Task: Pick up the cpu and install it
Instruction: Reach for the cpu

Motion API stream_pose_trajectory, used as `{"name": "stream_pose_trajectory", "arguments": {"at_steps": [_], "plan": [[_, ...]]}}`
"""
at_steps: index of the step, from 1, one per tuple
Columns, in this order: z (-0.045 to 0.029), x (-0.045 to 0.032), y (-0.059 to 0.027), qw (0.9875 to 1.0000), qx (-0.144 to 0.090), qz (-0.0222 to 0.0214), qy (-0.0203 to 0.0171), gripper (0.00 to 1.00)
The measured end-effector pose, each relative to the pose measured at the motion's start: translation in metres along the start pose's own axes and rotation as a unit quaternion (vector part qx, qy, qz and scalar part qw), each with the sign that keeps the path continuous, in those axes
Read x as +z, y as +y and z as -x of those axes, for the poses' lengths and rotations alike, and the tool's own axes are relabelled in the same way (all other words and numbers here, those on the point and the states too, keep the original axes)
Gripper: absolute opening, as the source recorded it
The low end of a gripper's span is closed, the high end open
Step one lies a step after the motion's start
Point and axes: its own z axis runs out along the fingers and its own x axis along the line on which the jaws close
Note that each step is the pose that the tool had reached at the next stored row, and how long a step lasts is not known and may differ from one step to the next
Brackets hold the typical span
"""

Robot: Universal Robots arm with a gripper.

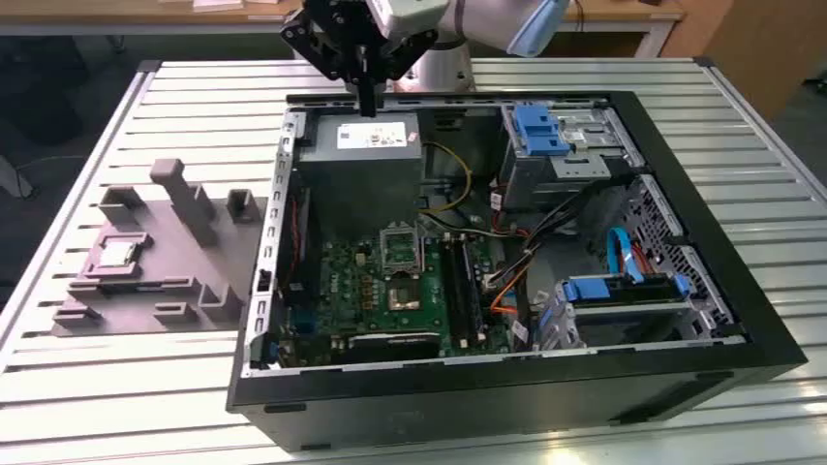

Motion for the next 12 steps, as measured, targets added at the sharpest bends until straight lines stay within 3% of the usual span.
{"name": "stream_pose_trajectory", "arguments": {"at_steps": [12], "plan": [[-0.004,-0.0001,-0.0003,1.0,0.0,-0.0001,0.0,0.11]]}}
